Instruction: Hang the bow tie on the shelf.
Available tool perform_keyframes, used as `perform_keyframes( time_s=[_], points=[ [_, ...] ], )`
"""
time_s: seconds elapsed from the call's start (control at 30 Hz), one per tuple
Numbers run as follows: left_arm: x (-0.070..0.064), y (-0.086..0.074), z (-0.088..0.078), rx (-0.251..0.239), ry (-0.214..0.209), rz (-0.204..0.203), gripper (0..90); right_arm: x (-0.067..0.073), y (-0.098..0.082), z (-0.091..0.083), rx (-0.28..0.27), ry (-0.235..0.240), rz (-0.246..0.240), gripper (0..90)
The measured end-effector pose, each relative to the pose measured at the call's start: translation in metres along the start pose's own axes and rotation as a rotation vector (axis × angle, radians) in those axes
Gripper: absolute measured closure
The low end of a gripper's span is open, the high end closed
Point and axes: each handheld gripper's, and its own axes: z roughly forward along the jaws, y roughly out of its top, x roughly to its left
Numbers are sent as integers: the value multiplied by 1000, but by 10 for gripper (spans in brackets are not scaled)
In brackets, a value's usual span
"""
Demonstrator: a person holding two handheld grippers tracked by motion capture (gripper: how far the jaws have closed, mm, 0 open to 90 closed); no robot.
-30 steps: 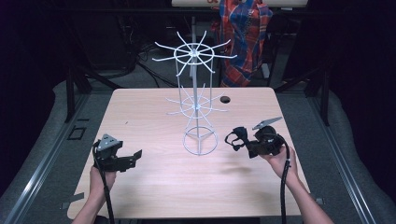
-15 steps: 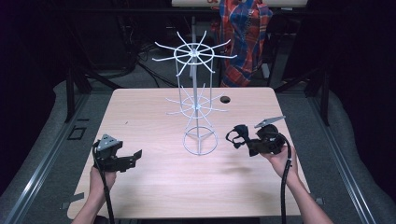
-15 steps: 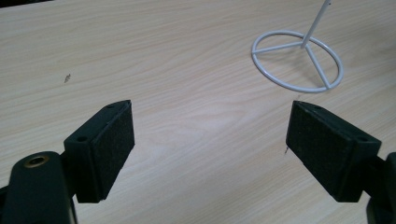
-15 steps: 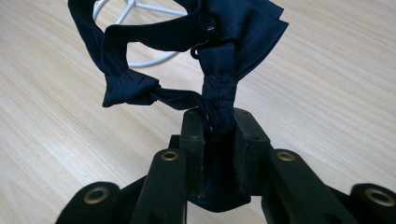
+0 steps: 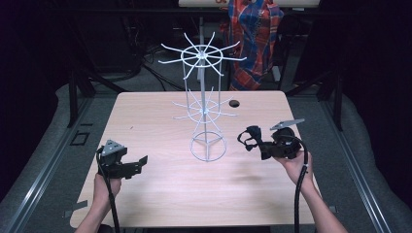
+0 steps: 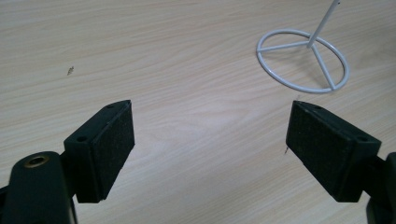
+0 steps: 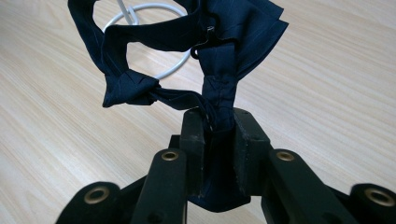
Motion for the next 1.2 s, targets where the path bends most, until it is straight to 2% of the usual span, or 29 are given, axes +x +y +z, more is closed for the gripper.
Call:
perform_keyframes(
  time_s=[0.2, 0.33, 0.43, 0.6, 0.83, 1.03, 1.2],
  points=[
    [-1, 0, 0, 7, 8, -1, 157, 0, 5, -4, -16, 2, 6, 758],
    [-1, 0, -1, 2, 9, 3, 157, -6, 13, 3, -61, 10, 65, 759],
    [-1, 0, -1, 5, 5, 7, 156, -7, 17, 10, -73, 15, 78, 760],
    [1, 0, 0, 4, 4, 3, 157, -7, 18, 14, -75, 20, 76, 759],
    [-1, 0, 0, 12, -7, 14, 157, -7, 18, 8, -87, 28, 75, 760],
    [1, 0, 1, 14, 3, 4, 157, -10, 17, 4, -93, 33, 74, 759],
    [1, 0, 2, 25, 4, 7, 157, -13, 18, 1, -112, 57, 75, 761]
  ],
)
